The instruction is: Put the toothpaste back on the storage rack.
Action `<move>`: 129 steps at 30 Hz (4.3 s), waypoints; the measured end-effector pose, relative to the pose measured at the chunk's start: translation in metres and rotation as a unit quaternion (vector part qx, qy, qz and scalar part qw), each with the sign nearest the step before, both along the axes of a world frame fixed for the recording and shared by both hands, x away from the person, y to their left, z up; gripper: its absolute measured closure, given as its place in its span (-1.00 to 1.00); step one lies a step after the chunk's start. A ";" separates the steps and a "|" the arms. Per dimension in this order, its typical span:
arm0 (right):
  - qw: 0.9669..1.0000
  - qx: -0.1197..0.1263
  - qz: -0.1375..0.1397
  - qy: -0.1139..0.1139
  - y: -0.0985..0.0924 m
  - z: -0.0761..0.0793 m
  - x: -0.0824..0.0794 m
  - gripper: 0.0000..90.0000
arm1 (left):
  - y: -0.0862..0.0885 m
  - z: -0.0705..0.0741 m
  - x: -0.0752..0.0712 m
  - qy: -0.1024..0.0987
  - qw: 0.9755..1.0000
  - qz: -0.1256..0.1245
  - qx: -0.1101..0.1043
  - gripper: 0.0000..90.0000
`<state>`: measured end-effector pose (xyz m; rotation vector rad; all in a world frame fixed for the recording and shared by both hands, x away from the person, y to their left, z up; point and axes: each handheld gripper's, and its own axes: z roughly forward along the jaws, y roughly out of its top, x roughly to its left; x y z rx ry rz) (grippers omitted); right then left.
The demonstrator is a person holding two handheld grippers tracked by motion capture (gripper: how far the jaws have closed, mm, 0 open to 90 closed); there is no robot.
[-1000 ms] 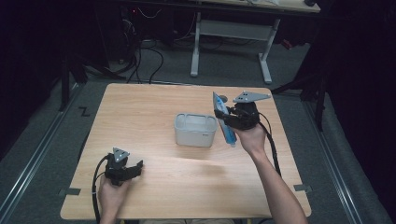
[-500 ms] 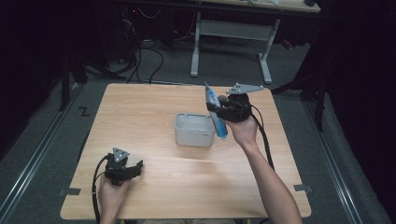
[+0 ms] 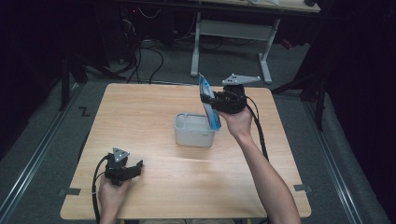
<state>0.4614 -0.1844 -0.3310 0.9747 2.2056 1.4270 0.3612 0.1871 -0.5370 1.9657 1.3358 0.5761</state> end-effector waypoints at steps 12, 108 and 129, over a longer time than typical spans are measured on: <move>1.000 0.010 -0.005 -0.003 0.020 -0.008 0.016 0.53 | 0.000 0.000 0.000 0.000 1.000 0.000 0.000 -0.41; 0.992 -0.112 -0.008 0.066 0.052 -0.095 0.032 0.48 | 0.000 0.000 0.000 0.000 1.000 0.000 0.000 -0.41; 0.991 -0.122 0.002 0.056 0.052 -0.095 0.029 0.16 | 0.000 0.000 0.000 0.000 1.000 0.000 0.000 -0.41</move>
